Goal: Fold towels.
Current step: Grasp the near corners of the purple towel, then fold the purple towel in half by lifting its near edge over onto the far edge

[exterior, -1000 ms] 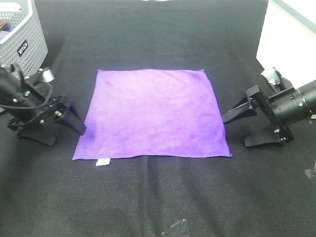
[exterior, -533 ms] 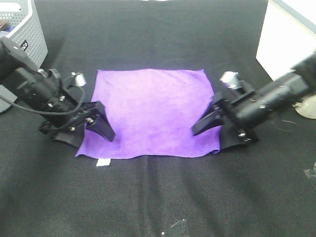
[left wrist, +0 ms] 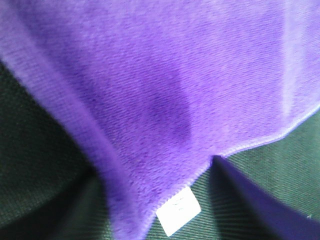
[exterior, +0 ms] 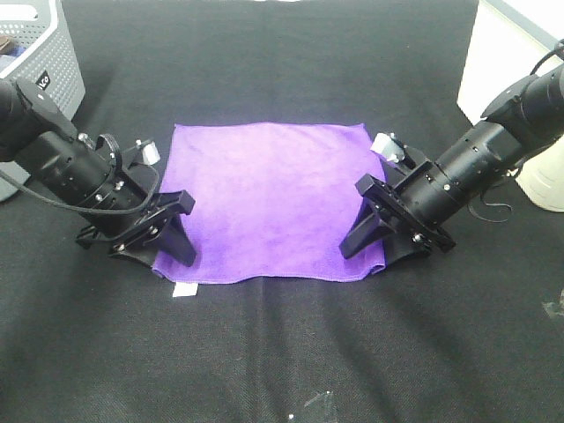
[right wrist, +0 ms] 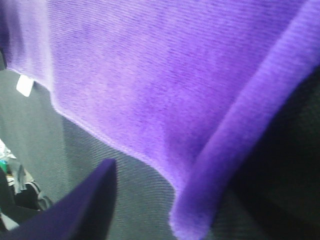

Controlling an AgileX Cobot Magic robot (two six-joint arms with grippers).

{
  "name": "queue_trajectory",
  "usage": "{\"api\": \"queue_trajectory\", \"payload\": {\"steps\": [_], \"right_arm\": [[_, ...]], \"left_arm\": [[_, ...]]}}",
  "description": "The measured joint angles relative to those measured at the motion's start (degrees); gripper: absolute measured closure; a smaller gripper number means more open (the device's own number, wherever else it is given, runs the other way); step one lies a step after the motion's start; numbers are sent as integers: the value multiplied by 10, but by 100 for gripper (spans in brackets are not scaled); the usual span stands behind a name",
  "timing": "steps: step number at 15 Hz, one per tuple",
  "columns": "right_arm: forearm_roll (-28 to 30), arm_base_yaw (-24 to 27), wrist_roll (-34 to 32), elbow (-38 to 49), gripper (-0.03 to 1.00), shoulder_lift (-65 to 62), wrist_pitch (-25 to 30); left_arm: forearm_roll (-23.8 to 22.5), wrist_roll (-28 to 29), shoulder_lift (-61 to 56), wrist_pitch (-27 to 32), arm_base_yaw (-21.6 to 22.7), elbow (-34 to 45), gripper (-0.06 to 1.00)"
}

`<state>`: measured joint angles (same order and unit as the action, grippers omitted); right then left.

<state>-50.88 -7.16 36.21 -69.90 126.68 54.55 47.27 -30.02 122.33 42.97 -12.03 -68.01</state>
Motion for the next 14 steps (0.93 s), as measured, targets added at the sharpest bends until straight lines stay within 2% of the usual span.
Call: {"api": "queue_trajectory", "payload": {"steps": [1,4,6,10,14], "right_arm": [[6,0,0,0,49,1,-7],[33,0,0,0,79,1,-23],[44,0,0,0,96,1,-28],[46,0,-5,0,96,1,-17],[78,-2,-44,6,96,-8,36]], "left_arm": [[1,0,3,1,0,0,63],[6,-1,16,8,0,-1,90],[1,-3,19,17,0,-6,94],[-23,-3,18,33,0,-10,94],[-83,18,-26,42,-3,10,94]]}}
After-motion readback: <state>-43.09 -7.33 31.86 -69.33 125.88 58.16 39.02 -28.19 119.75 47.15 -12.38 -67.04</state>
